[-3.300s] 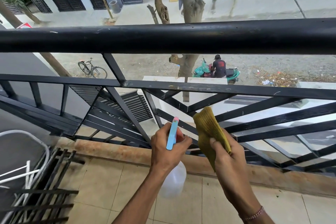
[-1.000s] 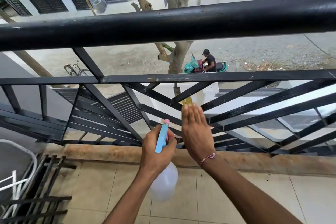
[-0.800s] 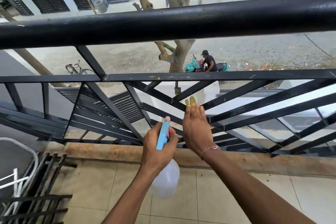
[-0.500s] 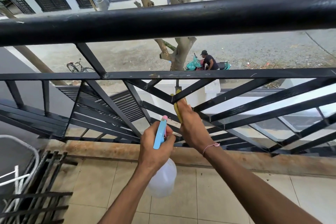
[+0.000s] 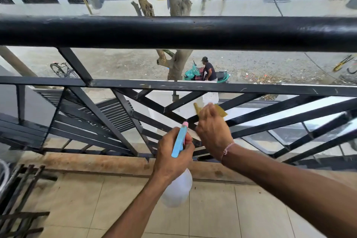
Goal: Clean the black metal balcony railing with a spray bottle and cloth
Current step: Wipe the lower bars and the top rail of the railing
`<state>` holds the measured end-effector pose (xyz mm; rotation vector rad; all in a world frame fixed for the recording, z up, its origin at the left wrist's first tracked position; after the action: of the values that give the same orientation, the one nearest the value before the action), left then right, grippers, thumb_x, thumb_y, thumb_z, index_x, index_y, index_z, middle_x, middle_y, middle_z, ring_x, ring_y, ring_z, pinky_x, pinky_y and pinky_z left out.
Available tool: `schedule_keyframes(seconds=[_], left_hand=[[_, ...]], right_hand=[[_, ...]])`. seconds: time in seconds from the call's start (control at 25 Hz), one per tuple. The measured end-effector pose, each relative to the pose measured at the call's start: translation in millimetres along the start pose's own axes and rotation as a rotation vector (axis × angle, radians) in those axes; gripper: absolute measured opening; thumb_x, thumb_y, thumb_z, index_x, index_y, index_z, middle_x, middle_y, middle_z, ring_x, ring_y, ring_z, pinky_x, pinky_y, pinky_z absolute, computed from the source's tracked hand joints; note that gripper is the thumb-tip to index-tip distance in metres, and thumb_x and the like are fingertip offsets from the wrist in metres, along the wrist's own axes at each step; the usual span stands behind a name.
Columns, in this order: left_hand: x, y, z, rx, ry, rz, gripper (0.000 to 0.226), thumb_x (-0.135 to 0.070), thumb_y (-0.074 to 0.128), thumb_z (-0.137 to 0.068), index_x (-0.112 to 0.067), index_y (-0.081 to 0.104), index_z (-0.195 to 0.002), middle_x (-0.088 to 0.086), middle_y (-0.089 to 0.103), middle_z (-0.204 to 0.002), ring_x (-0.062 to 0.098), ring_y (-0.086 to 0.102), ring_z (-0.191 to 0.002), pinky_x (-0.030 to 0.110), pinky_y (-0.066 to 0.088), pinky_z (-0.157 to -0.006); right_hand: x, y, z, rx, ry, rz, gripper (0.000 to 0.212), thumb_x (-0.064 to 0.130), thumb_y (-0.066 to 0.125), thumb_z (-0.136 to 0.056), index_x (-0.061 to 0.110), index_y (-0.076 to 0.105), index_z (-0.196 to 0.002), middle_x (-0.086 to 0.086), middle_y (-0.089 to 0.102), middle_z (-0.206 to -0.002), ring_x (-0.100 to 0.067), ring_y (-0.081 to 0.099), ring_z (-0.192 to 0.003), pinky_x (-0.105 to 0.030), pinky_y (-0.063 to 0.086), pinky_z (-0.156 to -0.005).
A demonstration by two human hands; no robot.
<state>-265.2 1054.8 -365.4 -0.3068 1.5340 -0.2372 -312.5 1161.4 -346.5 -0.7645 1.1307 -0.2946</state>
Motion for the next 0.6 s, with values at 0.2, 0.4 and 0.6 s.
schedule_keyframes(seconds=[0.2, 0.4, 0.6], left_hand=[[-2.1, 12.7, 1.5, 0.025, -0.004, 0.016, 0.014, -0.011, 0.073, -0.09, -0.022, 0.063, -0.087, -0.015, 0.055, -0.068, 0.017, 0.06, -0.065, 0.024, 0.057, -0.06], [9.7, 16.9, 2.2, 0.055, -0.019, 0.042, 0.011, -0.016, 0.074, -0.091, -0.023, 0.066, -0.093, -0.016, 0.057, -0.074, 0.021, 0.064, -0.073, 0.037, 0.064, -0.066], [19.8, 12.0, -0.6, 0.048, -0.034, 0.032, 0.011, -0.021, 0.074, -0.091, -0.02, 0.065, -0.097, -0.009, 0.059, -0.078, 0.024, 0.065, -0.075, 0.042, 0.064, -0.069]], right_hand=[[-79.0, 7.0, 41.3, 0.013, 0.093, 0.073, 0.047, 0.026, 0.043, -0.101, -0.01, 0.046, -0.132, -0.025, 0.053, -0.119, -0.036, 0.05, -0.108, -0.046, 0.039, -0.102], [-63.2, 17.6, 17.4, -0.03, 0.155, -0.202, 0.036, 0.024, 0.035, -0.103, -0.002, 0.041, -0.128, -0.02, 0.052, -0.114, -0.033, 0.051, -0.104, -0.047, 0.043, -0.096], [26.8, 24.1, -30.7, -0.169, -0.007, -0.251, 0.03, 0.025, 0.037, -0.1, 0.006, 0.053, -0.115, -0.012, 0.05, -0.092, -0.029, 0.047, -0.085, -0.045, 0.043, -0.088]])
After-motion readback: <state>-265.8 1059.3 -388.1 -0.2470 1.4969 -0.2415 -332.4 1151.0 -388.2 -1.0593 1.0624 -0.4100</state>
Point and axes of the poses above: each hand's wrist, its own z-axis away from the middle knuckle, its own y-axis out of the palm, x = y × z, the point moved 8 cm from there along -z, towards the middle knuckle
